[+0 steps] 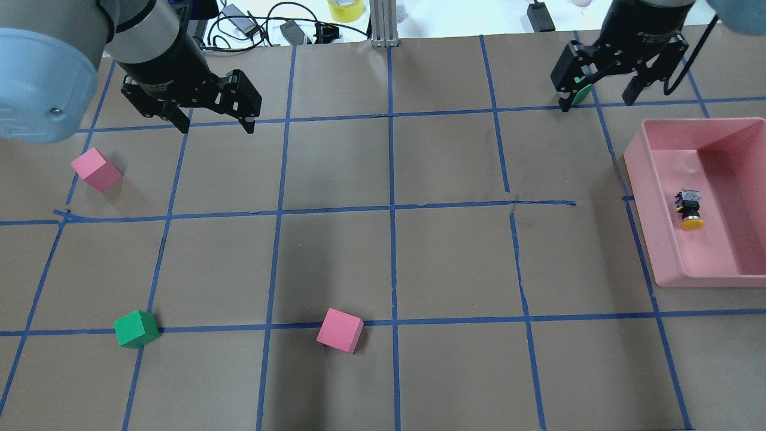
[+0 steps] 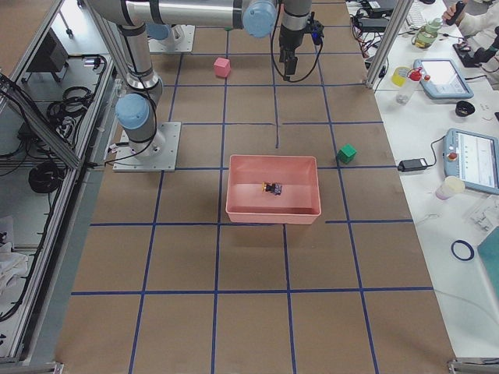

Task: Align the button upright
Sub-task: 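Move the right gripper over the pink bin and lower toward the button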

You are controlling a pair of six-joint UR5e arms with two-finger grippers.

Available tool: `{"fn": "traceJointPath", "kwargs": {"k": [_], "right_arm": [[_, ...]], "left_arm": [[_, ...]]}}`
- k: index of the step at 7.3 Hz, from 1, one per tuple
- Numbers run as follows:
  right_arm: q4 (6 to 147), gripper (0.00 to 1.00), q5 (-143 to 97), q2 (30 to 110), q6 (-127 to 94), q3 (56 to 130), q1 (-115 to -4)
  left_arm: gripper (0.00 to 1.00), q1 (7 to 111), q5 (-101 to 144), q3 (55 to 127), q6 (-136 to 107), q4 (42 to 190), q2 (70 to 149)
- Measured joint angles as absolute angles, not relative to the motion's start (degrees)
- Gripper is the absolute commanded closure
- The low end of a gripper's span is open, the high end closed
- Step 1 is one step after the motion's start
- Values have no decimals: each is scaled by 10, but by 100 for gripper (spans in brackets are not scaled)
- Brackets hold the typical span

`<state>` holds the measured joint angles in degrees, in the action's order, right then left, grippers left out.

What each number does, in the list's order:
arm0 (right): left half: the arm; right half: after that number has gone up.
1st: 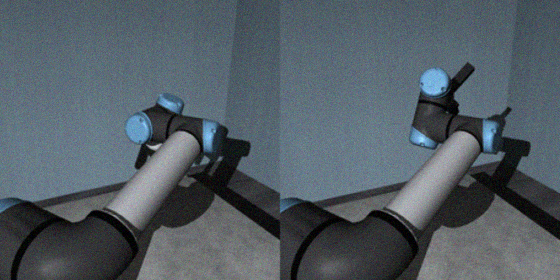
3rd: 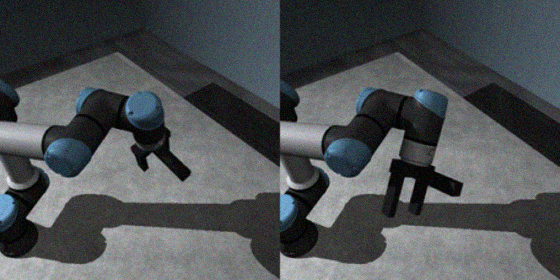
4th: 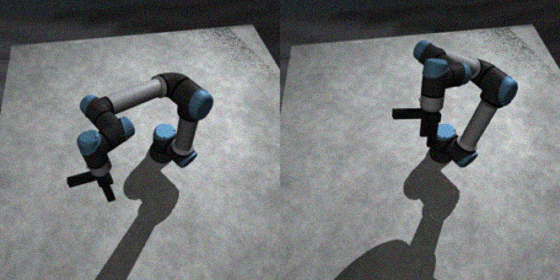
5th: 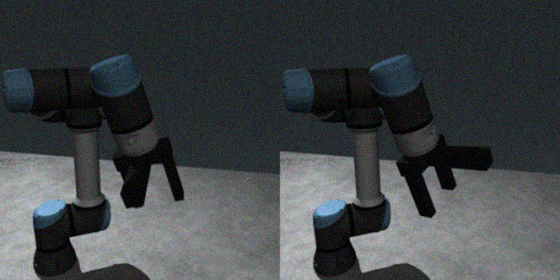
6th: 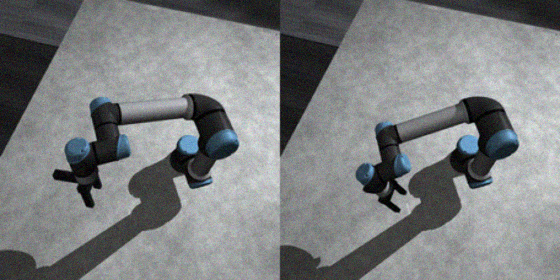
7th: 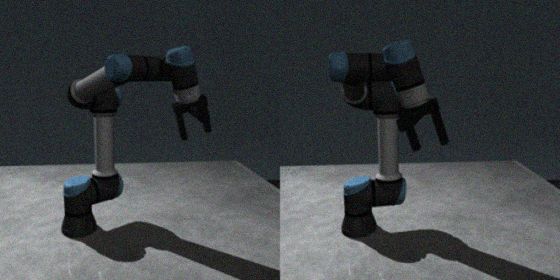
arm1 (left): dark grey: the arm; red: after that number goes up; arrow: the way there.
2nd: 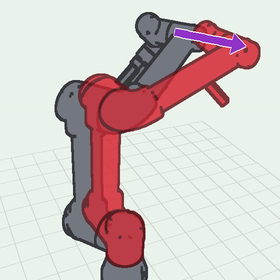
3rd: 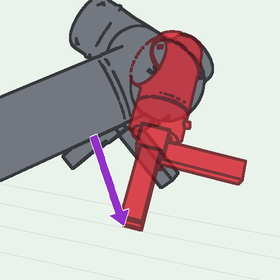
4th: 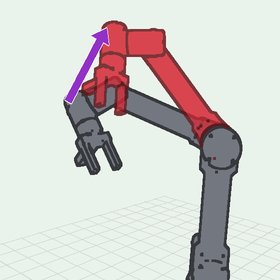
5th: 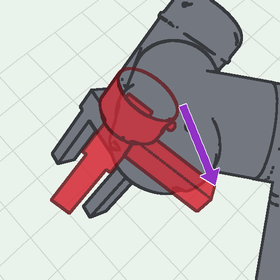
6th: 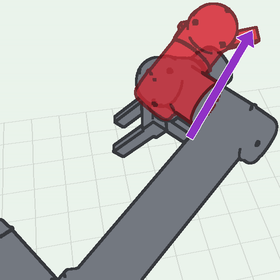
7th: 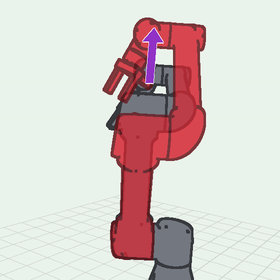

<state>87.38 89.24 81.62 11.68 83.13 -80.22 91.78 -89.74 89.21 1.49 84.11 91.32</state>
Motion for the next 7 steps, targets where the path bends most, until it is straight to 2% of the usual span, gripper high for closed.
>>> {"fn": "traceJointPath", "kwargs": {"k": [3,7], "right_arm": [[1009,0,901,801,265,905,-669],[1154,0,967,754,264,973,-616]], "left_arm": [[0,918,-898,892,15,841,913],[0,918,-898,892,15,841,913]]}}
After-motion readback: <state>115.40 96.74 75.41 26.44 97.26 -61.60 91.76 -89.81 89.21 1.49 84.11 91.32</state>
